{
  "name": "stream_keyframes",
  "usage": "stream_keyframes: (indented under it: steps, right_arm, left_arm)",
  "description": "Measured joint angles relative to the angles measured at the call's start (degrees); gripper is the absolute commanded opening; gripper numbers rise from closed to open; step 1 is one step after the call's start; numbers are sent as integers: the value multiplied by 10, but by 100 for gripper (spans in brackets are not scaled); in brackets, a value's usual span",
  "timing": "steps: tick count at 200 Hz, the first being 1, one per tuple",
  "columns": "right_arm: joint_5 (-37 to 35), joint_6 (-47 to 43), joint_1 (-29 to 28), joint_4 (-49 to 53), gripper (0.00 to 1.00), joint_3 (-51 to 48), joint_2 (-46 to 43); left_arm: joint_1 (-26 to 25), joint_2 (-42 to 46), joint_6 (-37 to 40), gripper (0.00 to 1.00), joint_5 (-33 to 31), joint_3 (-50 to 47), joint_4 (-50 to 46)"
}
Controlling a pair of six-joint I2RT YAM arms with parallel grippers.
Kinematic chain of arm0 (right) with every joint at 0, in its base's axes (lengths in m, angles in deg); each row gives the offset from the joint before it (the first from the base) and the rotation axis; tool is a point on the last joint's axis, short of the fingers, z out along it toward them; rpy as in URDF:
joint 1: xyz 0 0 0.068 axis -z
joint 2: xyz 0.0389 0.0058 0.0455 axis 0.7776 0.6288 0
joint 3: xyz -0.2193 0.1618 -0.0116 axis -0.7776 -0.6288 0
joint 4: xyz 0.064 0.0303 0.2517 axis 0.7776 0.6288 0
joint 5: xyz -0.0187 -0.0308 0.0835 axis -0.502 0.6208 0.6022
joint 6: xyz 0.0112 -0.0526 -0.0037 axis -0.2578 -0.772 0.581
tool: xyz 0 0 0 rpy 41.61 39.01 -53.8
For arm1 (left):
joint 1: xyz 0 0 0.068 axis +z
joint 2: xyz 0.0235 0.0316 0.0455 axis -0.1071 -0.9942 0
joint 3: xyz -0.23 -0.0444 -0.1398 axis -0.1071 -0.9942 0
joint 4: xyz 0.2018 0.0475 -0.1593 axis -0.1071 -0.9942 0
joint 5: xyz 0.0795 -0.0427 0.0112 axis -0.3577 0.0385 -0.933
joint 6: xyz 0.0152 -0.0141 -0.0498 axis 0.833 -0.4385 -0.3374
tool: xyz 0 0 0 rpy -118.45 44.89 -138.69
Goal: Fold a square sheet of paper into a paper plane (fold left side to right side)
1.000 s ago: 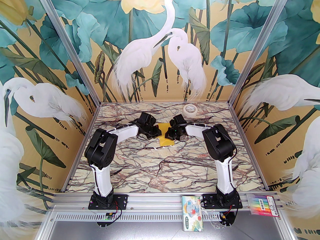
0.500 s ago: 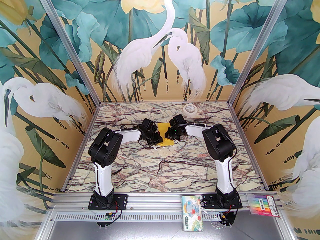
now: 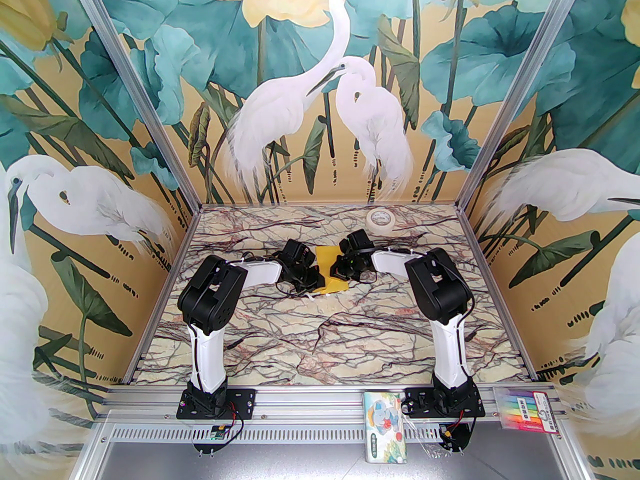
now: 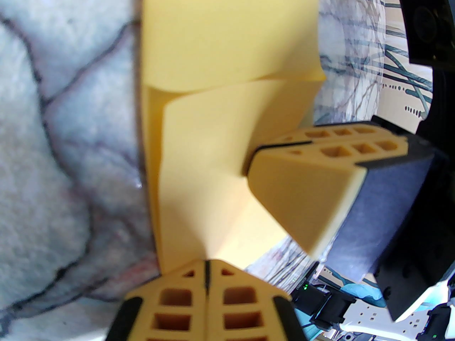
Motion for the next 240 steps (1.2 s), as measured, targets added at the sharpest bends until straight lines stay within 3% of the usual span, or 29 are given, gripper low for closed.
stream_keyframes:
  steps: [125,175,204,240]
  right_arm:
    - [77,-5,95,20,0,29,30]
    - [41,-19,122,49,0,58,32]
    - [34,-20,107,57,0,52,9]
    - [38,-14,47,41,0,49,-11]
  left_arm:
    - [0,0,2,0,6,-9,23]
    - [0,0,2,0,6,-8,23]
    - [0,-1,2,0,6,-7,21]
    - [0,-1,2,0,6,-6,20]
